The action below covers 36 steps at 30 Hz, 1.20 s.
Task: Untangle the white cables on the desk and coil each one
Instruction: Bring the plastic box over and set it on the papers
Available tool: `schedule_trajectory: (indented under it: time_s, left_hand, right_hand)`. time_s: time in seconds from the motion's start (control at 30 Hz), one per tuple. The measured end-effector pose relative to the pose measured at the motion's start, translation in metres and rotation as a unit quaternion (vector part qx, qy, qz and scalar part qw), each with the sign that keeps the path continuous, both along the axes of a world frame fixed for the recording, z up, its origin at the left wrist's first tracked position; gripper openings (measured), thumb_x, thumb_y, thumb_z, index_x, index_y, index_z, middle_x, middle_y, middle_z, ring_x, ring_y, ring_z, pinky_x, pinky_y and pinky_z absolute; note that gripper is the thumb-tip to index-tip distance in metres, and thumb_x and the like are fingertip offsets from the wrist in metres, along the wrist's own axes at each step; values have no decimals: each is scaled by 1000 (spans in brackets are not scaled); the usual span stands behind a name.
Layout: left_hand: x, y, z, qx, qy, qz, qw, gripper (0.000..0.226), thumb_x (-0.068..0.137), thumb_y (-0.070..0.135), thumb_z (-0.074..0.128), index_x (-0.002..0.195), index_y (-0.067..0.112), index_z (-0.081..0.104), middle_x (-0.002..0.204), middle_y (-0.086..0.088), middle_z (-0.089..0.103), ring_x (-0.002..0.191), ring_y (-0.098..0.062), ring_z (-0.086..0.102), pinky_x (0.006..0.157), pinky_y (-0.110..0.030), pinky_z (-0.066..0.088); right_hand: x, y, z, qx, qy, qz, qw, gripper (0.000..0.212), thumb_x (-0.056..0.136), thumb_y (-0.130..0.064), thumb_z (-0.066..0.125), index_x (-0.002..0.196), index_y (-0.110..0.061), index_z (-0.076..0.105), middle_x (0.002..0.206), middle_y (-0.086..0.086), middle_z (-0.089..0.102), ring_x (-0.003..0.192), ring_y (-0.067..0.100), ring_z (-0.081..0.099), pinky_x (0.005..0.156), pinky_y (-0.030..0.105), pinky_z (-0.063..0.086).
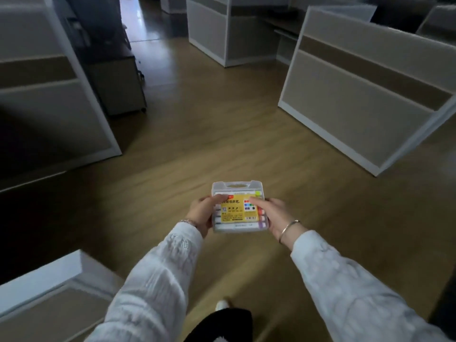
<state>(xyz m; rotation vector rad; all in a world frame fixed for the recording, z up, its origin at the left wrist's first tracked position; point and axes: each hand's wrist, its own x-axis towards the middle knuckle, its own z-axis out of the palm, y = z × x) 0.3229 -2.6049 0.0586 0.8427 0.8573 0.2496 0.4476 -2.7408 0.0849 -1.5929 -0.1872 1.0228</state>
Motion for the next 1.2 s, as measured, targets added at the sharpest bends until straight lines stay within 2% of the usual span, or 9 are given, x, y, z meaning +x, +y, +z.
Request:
schedule_trajectory:
  time_s: [0.1, 0.2, 0.4, 0.5, 0.63, 0.73, 0.83, 1.03, 1.2]
  left_hand:
    - [33, 50, 7, 1, 3, 45, 999, 51, 79, 16, 76, 123, 0, 55, 101, -17, 73, 91, -32, 71, 72, -42, 59]
    - [49, 101, 11, 6, 6, 96, 995, 44, 81, 16, 74, 120, 1, 58, 101, -16, 73, 91, -31, 71, 71, -41, 60]
    - [43, 201, 8, 8, 9, 220, 975, 46, 79, 14, 75, 121, 2, 59, 104, -17, 72, 95, -33, 70, 82, -49, 57]
    - [26, 249, 9, 17, 13, 292, 956, 42, 80, 14, 75, 119, 4, 61, 103, -17, 72, 95, -33, 70, 85, -50, 56]
    - [-9, 303, 14, 23, 33, 409, 912, 40, 82, 19, 74, 118, 9, 62, 102, -12, 73, 92, -28, 72, 83, -45, 58]
    - [-36, 328, 21, 24, 31, 478, 878, 44, 80, 22, 77, 120, 11, 61, 102, -9, 74, 91, -25, 72, 80, -42, 59]
    - [-68, 343, 22, 22, 38, 568, 822, 43, 79, 23, 77, 118, 12, 61, 98, -7, 75, 87, -22, 73, 71, -36, 59]
    - [-143, 365, 6, 23, 65, 692, 718, 45, 81, 27, 75, 121, 13, 59, 102, -8, 74, 91, -23, 72, 82, -43, 58]
    - [-218, 397, 2, 10, 62, 742, 668, 38, 86, 23, 70, 120, 9, 60, 102, -11, 73, 92, -26, 72, 83, -44, 58]
  right_hand:
    - [44, 62, 4, 4, 0, 39, 999, 29, 82, -20, 72, 103, -2, 64, 90, 12, 74, 81, 26, 72, 61, 32, 59]
    - [74, 130, 1, 0, 7, 94, 996, 30, 81, -21, 72, 104, -3, 63, 91, 12, 74, 83, 27, 72, 64, 34, 59]
    - [92, 276, -8, -1, 10, 218, 976, 32, 81, -18, 73, 105, 0, 62, 92, 15, 73, 86, 30, 71, 80, 47, 57]
    - [83, 354, -10, 9, 14, 282, 959, 32, 80, -15, 74, 102, 2, 60, 88, 15, 74, 83, 29, 72, 79, 47, 57]
    - [54, 456, -5, -3, 28, 415, 909, 32, 82, -16, 72, 105, 1, 58, 90, 14, 74, 83, 28, 72, 71, 40, 59]
    - [23, 516, 1, -3, 31, 493, 870, 36, 82, -16, 72, 109, 2, 56, 94, 16, 73, 87, 29, 71, 76, 44, 58]
    - [-24, 566, 0, -14, 34, 582, 812, 37, 83, -18, 71, 111, 0, 56, 96, 15, 73, 88, 29, 71, 82, 47, 56]
    - [-135, 637, -14, -25, 20, 708, 706, 41, 82, -26, 71, 115, -5, 56, 100, 12, 72, 89, 25, 71, 84, 47, 56]
    - [-231, 685, -22, -21, 19, 760, 650, 39, 83, -27, 71, 113, -7, 57, 98, 10, 73, 85, 21, 72, 77, 40, 59]
